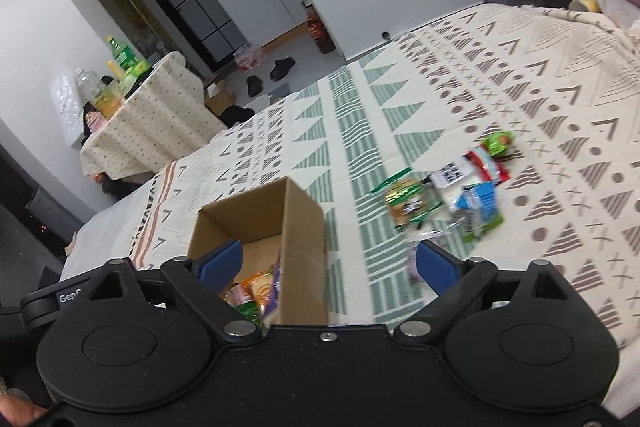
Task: Organize snacks
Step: 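Move both open tools back over the snack pile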
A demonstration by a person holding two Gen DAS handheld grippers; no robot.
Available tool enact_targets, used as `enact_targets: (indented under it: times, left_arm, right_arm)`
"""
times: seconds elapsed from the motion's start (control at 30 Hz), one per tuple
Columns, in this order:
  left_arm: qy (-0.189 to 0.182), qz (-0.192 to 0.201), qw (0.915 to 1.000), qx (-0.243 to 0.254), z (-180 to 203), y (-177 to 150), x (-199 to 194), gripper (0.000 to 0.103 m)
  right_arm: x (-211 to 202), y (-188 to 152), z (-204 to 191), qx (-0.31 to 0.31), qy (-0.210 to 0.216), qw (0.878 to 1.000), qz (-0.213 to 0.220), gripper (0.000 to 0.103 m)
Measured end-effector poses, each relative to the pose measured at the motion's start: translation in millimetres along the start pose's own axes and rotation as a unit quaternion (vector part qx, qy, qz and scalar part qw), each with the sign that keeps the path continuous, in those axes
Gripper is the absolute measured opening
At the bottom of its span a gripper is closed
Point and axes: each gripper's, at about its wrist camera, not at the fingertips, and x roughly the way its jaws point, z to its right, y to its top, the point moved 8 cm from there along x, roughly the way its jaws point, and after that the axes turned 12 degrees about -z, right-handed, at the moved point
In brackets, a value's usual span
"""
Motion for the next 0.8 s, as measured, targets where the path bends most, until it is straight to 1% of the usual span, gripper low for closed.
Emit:
enact_targets:
  times: [0.17, 0.27, 0.57, 0.7, 0.8]
  left_arm:
    - [-0.007, -0.003, 0.9999, 0.011, 18, -7, -2, 0.103]
    - [-0.01, -0.001, 0.9997, 0.022, 30, -11, -3, 0.103]
    - [-0.021, 0.007, 0.9987, 0.046, 60, -18, -3, 0.103]
    - [-0.016, 0.015, 0.9981, 0.057, 71, -20, -1, 0.103]
    - [-0.025, 0.015, 0.9978, 0.06, 78, -21, 1, 0.103]
  right_arm:
    - [-15, 3, 18, 0.002, -0.007, 1.0, 0.012, 0.103]
    - [-24, 5, 29, -0.002, -0.016, 1.0, 0.018, 0.103]
    - [-39, 7, 59, 0.002, -0.022, 0.999, 0.024, 0.103]
    - [-44, 9, 74, 0.002, -0.023, 0.999, 0.029, 0.103]
    - [-46, 10, 87, 0.007, -0.027, 0.999, 0.029, 0.103]
